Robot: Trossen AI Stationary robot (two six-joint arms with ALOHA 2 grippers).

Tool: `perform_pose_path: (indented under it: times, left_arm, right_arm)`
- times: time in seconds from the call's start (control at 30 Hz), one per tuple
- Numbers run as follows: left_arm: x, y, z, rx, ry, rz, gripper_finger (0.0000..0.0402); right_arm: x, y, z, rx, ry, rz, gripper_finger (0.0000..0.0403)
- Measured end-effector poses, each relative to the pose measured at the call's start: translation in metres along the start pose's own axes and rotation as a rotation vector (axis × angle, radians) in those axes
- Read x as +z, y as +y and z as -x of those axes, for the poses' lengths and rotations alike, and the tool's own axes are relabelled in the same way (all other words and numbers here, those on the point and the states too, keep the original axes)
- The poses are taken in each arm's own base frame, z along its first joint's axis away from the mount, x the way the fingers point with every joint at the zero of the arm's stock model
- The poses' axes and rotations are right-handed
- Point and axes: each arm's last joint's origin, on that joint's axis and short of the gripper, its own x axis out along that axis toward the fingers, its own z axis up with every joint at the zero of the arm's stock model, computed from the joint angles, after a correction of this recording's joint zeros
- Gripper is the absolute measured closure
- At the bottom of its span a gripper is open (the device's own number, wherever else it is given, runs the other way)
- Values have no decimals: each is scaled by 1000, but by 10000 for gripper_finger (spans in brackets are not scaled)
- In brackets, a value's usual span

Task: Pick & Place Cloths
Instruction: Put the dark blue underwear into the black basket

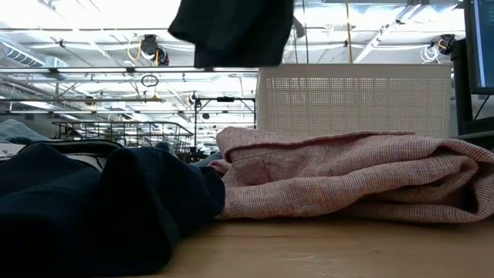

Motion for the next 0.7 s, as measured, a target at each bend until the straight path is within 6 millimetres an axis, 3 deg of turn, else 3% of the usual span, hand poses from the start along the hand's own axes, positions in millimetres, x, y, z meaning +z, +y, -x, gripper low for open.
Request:
perform_pose_path:
  times: [0.4,0.7]
  left_arm:
    - [16,-20,-37,-22,268,-339,192]
    - [22,-22,-67,20,382,-500,192]
  right_arm:
    - [-6,-19,-10,-54,29,20,398]
    - [-9,-22,-14,-36,42,35,398]
